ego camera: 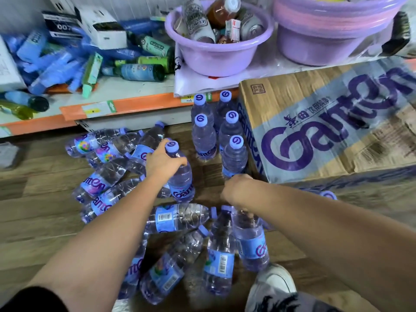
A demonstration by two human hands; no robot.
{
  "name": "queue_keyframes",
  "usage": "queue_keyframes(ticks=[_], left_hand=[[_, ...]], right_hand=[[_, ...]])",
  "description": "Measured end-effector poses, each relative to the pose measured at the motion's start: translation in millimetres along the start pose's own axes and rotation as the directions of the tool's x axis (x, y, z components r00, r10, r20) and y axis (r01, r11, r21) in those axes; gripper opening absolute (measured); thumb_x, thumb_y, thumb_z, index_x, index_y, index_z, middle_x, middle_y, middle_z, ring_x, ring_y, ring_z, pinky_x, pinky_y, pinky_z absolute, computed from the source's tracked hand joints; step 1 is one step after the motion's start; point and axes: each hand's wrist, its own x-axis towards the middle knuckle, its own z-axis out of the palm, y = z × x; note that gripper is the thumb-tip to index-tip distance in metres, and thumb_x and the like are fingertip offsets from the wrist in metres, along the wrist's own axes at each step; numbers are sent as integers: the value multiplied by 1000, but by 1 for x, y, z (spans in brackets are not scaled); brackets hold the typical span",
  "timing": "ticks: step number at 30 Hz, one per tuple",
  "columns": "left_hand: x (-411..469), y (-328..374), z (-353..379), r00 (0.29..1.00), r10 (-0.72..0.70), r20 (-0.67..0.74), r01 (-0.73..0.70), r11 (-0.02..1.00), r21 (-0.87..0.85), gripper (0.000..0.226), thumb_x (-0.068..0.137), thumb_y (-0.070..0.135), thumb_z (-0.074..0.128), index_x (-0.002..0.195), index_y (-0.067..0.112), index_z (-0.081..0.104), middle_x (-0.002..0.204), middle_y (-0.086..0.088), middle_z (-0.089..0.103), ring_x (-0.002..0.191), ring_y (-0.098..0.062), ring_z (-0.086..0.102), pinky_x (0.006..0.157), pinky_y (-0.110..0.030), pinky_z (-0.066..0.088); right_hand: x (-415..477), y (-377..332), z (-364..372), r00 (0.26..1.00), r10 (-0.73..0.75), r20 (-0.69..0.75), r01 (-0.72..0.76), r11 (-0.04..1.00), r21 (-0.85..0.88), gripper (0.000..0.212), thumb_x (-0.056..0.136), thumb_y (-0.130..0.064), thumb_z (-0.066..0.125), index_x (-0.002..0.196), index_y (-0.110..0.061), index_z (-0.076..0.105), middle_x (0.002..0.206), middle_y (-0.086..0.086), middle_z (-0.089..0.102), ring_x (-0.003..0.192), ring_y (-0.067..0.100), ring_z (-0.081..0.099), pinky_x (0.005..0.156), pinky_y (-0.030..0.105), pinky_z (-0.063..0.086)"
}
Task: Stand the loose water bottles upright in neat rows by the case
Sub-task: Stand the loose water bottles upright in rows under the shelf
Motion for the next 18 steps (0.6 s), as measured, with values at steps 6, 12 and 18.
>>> queue_keyframes(ticks=[6,12,18], left_hand=[[-15,14,-15,957,268,111,-290,888,358,37,78,44,68,96,13,57,100,-9,47,99,-30,52,86,-37,45],[-22,24,-30,885,343,314,-460,744,484,36,76,33,73,102,11,62,93,-4,39,100,-29,51,84,-32,40],[-17,42,-32,862,429,271,-507,727,462,27,80,29,70,102,15,65,103,-11,51,100,-30,55,84,-28,39]], right_hand=[[-31,14,2,997,-67,32,54,945,322,46,92,-27,60,129,-2,53,107,5,61,84,25,70,52,14,49],[-60,22,-4,988,-19,-152,80,912,403,26,87,-20,62,103,-1,68,78,7,67,54,12,59,45,13,37],[-74,41,-24,886,177,-430,143,776,614,23,78,-23,69,90,-4,73,61,6,60,48,10,50,51,20,43]])
